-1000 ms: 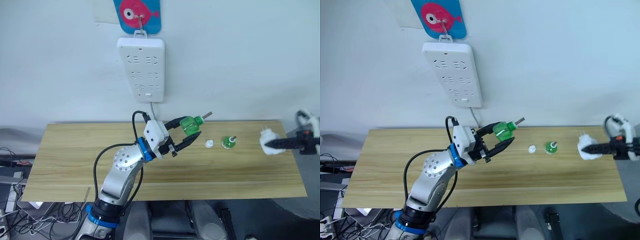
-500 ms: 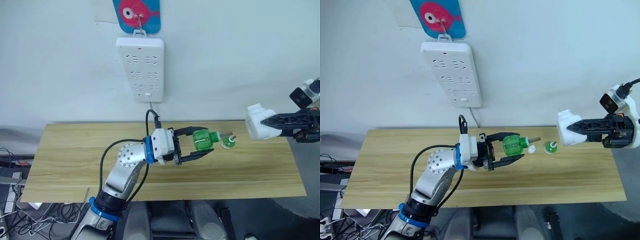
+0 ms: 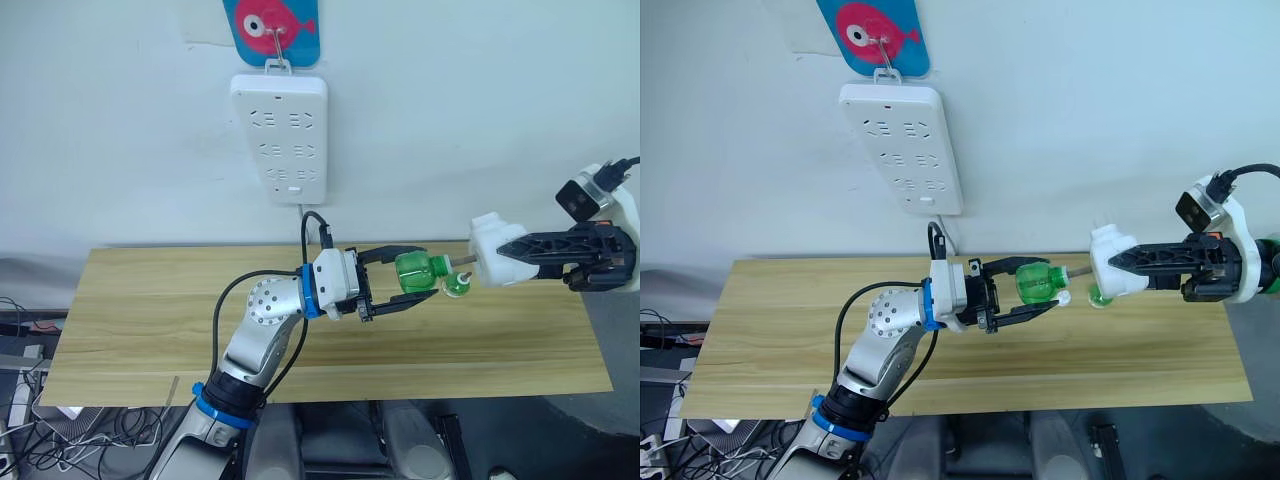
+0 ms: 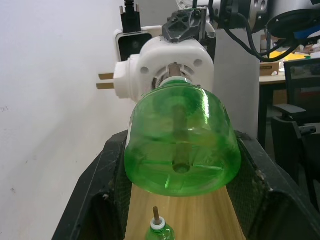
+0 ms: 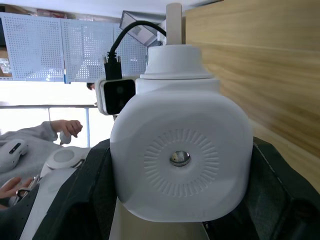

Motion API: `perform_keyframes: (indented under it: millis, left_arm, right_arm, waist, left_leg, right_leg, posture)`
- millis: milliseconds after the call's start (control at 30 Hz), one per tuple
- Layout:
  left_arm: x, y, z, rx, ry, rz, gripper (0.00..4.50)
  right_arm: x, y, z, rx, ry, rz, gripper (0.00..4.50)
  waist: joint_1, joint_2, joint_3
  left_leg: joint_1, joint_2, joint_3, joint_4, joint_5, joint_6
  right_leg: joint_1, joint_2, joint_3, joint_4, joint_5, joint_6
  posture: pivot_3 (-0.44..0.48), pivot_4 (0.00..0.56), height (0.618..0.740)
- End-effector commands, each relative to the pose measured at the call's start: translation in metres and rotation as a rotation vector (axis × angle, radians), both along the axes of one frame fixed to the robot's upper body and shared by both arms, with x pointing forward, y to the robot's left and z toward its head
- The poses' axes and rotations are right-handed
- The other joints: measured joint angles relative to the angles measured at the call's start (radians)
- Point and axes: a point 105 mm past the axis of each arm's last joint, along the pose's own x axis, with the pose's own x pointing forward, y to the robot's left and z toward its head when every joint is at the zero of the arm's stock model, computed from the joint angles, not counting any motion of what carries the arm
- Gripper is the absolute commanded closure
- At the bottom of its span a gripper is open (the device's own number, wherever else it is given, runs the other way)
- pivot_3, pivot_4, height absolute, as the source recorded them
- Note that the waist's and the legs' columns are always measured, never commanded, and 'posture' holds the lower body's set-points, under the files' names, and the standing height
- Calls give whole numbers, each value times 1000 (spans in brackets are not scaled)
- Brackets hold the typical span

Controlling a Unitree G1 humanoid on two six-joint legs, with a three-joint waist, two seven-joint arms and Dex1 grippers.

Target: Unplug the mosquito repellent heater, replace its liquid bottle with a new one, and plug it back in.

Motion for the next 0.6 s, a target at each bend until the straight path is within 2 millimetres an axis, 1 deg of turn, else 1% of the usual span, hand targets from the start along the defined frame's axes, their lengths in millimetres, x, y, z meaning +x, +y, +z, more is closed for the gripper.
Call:
perform_keyframes:
  millis: [33, 200, 600]
  left_arm:
    - [-7, -6, 5, -16, -31, -25, 2260]
    - [-3, -5, 3, -13, -14, -10, 2260]
    - [-3, -7, 2, -9, -20, -7, 2260]
  right_arm:
    - [-6, 5, 12, 29, -42, 32, 1525]
    - [-7, 6, 13, 31, -46, 43, 1525]
    - [-6, 11, 10, 30, -49, 59, 1525]
  waist:
    - [0, 0, 0]
    - [0, 0, 0]
    - [0, 0, 0]
  left_leg:
    - [0, 0, 0, 0, 0, 0]
    - [0, 0, 0, 0, 0, -1]
    - [0, 0, 0, 0, 0, -1]
  right_leg:
    - [0, 0, 0, 0, 0, 0]
    - [0, 0, 0, 0, 0, 0]
    - [0, 0, 0, 0, 0, 0]
  posture:
    - [-264, 336, 740]
    - [-268, 338, 740]
    - [-261, 342, 740]
